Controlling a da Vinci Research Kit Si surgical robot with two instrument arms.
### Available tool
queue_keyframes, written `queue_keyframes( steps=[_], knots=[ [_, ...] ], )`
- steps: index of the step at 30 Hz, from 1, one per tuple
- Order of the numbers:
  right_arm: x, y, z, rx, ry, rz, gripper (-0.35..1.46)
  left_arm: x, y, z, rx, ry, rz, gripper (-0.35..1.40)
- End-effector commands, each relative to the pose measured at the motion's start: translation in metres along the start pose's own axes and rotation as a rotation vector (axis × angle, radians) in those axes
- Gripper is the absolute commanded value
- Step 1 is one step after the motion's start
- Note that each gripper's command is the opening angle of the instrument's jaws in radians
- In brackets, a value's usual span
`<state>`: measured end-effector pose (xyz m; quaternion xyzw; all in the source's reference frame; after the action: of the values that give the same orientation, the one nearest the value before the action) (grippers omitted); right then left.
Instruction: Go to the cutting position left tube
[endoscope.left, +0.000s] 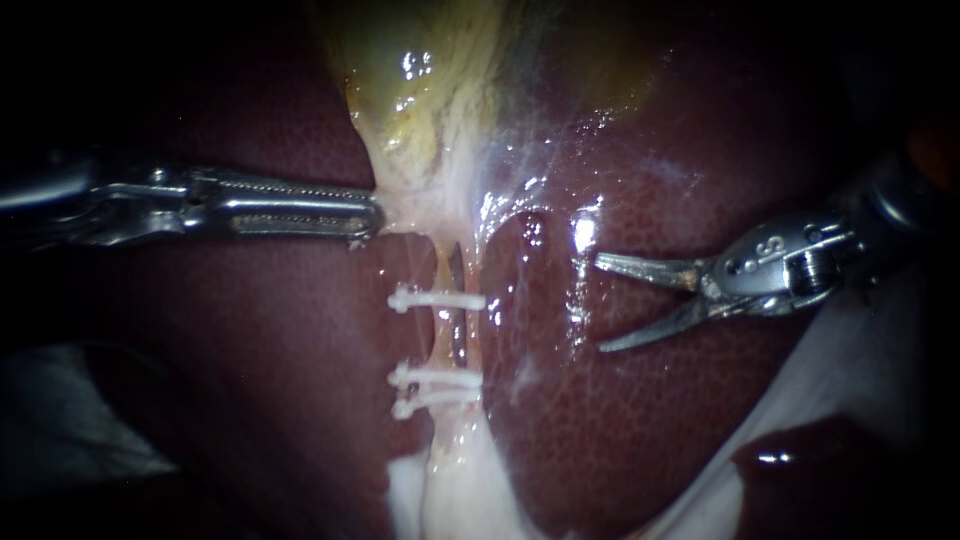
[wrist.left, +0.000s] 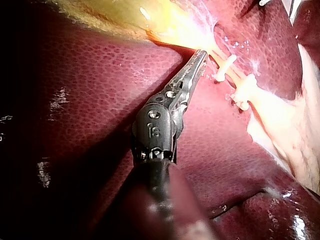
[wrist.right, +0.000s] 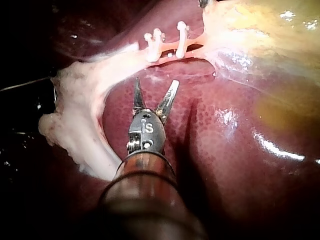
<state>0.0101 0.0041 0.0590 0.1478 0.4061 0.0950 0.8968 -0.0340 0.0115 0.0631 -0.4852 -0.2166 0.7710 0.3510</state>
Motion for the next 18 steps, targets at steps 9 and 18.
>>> queue_keyframes(
  steps=[9,18],
  knots=[
    [0.0,0.0,0.0,-0.001,0.0,0.0,1.44,0.0028,0.0015,-0.0049,-0.005,0.018,-0.017,-0.35],
    [0.0007,-0.0007,0.002,0.054,0.028,-0.002,1.44,0.0034,0.0022,-0.0055,-0.001,0.027,-0.021,-0.35]
  ],
)
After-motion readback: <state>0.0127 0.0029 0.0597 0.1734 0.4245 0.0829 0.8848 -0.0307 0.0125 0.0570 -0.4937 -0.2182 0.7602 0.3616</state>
